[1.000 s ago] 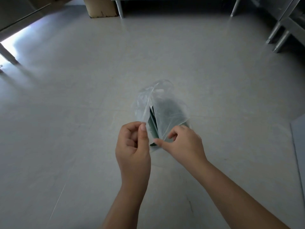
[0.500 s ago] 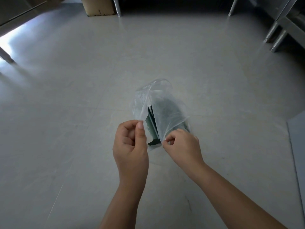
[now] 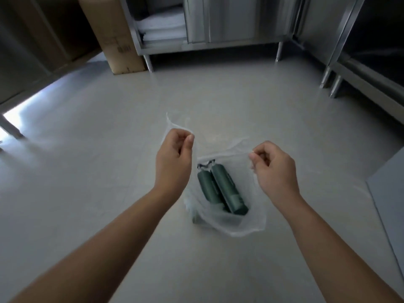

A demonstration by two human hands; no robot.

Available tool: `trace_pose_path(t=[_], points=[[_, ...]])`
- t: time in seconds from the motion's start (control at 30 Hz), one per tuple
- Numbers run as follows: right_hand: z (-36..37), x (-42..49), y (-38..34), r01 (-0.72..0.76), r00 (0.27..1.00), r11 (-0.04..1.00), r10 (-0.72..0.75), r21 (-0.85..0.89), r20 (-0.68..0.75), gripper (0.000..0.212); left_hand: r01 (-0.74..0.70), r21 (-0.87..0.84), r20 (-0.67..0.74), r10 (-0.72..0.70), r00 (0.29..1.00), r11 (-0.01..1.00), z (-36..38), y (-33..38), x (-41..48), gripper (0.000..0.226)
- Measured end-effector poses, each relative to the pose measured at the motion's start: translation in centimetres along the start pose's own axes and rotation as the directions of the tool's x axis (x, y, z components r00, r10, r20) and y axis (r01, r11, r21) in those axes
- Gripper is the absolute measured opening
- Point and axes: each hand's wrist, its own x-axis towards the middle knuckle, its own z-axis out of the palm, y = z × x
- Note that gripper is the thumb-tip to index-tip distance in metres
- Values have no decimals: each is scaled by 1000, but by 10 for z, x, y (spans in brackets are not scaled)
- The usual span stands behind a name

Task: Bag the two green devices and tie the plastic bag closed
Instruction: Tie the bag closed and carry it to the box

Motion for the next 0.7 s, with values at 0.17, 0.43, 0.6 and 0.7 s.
trace_pose_path(t=[0.17, 0.43, 0.6, 0.7], points=[[-5, 23, -26, 69, 998, 993, -68, 94, -12, 30, -89, 171, 111, 71, 991, 981, -24, 19, 35, 23], [-12, 24, -58, 161, 987, 940, -152, 300, -52, 28, -92, 60, 62, 89, 994, 994, -42, 39, 38, 20], [-29, -7, -48, 150, 987, 855, -159, 496, -24, 18, -173, -24, 144, 175, 974, 985, -30, 42, 16, 23], [-38, -9, -41, 164, 985, 826, -170, 540, -39, 14, -198, -52, 219, 205, 954, 979, -16, 40, 8, 27]])
